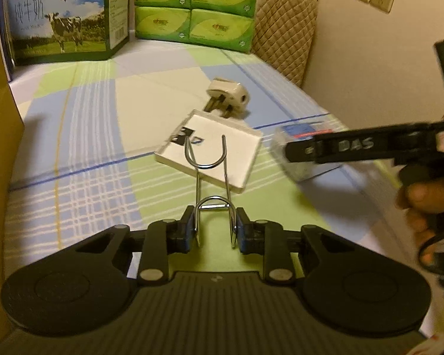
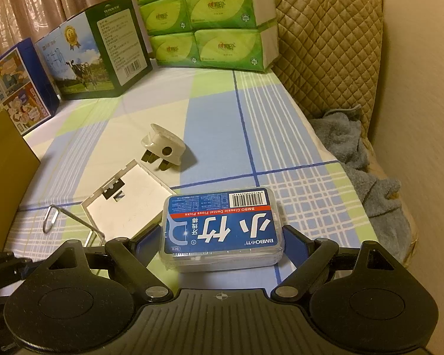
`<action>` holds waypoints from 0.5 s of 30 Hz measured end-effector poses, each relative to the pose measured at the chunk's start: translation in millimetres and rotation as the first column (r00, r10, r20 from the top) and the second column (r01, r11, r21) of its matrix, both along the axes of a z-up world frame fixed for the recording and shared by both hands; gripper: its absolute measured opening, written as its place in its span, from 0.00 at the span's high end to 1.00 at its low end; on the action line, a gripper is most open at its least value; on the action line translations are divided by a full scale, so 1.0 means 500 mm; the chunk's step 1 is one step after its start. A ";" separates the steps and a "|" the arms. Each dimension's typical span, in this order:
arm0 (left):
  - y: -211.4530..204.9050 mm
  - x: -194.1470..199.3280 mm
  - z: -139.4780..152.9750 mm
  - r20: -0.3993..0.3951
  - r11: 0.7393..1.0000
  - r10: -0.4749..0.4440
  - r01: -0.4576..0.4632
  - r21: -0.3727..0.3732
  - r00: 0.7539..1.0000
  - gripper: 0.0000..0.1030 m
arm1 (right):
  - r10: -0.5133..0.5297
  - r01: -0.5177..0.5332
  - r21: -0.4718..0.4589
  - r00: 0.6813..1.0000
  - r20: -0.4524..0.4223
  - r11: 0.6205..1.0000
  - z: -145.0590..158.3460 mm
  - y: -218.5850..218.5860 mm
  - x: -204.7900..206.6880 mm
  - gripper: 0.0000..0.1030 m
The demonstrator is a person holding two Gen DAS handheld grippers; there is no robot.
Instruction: Organize rigid objects
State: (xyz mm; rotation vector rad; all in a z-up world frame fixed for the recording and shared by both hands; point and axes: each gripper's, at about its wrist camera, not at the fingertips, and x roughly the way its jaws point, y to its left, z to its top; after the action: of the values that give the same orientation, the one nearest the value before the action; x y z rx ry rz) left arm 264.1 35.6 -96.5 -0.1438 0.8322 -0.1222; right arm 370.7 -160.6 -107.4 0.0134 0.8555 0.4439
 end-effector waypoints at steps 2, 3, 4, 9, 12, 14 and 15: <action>0.001 -0.008 0.005 -0.007 0.999 -0.003 0.003 -0.053 1.000 0.78 | 0.003 -0.003 0.003 1.000 -0.002 1.000 0.000 0.001 0.001 0.19; 0.002 -0.012 0.006 -0.013 0.997 -0.007 0.006 -0.080 1.000 0.78 | 0.004 -0.004 0.003 1.000 -0.002 1.000 0.001 0.000 0.001 0.19; 0.003 -0.016 0.007 -0.017 0.995 -0.009 0.007 -0.102 1.000 0.78 | 0.004 -0.004 0.004 1.000 -0.002 1.000 0.001 0.000 0.001 0.19; 0.000 -0.024 0.010 -0.024 0.994 -0.009 0.006 -0.114 1.000 0.78 | 0.000 0.000 0.009 1.000 -0.005 1.000 0.000 0.001 0.000 0.19; 0.001 -0.026 0.009 -0.019 0.997 -0.002 0.000 -0.080 1.000 0.78 | 0.004 -0.004 0.009 1.000 -0.004 1.000 0.001 0.000 -0.001 0.19; 0.000 -0.026 0.007 -0.018 0.998 -0.002 0.001 -0.056 1.000 0.78 | 0.007 -0.007 0.011 1.000 -0.005 1.000 0.001 0.002 -0.003 0.19; -0.003 -0.025 0.005 -0.019 0.999 -0.006 0.005 -0.037 1.000 0.78 | 0.008 -0.008 0.012 1.000 -0.005 1.000 0.002 0.002 -0.003 0.19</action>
State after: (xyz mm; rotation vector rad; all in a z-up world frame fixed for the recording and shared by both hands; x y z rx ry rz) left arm 251.4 34.2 -93.9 -0.1779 0.8500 -0.1417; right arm 369.0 -159.6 -106.6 0.0218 0.8587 0.4569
